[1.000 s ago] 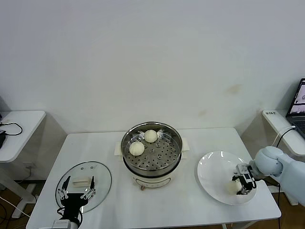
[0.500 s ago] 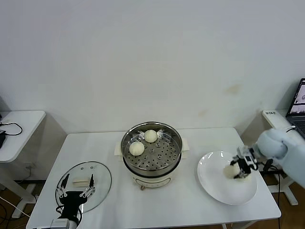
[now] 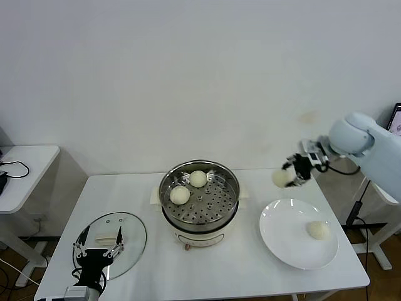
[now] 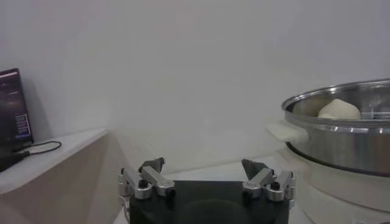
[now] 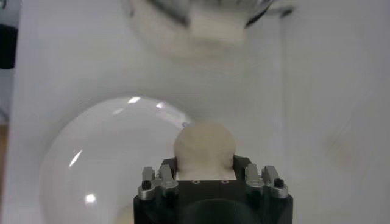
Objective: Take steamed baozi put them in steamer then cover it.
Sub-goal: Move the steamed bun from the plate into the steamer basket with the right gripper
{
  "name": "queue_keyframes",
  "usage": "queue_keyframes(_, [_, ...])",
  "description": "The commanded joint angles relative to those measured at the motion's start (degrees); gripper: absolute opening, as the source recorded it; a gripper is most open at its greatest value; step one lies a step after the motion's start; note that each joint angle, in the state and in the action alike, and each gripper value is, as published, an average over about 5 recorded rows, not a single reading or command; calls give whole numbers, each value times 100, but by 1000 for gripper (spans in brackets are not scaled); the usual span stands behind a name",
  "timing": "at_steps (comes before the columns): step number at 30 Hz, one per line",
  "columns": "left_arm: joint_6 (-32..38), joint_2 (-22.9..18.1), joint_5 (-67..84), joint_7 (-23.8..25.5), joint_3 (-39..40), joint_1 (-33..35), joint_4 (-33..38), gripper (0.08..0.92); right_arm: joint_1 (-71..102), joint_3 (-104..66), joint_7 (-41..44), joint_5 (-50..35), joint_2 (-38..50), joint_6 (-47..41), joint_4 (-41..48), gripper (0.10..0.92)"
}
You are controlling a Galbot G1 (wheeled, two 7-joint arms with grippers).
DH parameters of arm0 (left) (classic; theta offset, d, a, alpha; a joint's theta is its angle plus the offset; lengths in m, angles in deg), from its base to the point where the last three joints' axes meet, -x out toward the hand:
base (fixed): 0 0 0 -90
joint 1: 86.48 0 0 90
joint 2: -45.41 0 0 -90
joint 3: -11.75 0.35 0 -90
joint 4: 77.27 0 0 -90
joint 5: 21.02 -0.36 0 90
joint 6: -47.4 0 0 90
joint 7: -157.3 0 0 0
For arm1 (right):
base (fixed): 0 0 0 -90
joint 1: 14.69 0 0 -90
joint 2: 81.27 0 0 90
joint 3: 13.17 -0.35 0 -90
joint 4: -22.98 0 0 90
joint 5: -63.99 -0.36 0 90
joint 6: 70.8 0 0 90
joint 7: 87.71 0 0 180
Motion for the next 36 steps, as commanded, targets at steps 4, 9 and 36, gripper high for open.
queue_keyframes(4, [-13, 1, 10, 0, -29, -31, -28, 823, -1590, 1346, -650, -990, -1682, 146, 54, 577])
queue_keyframes(9, [-24, 9, 23, 0, -90, -25, 19, 823, -1443, 1814, -865, -1190, -2114, 470, -32, 577])
queue_keyframes(36, [-4, -145, 142, 6, -272, -25, 86, 823, -896, 2792, -919, 1054, -3263, 2617, 123, 577])
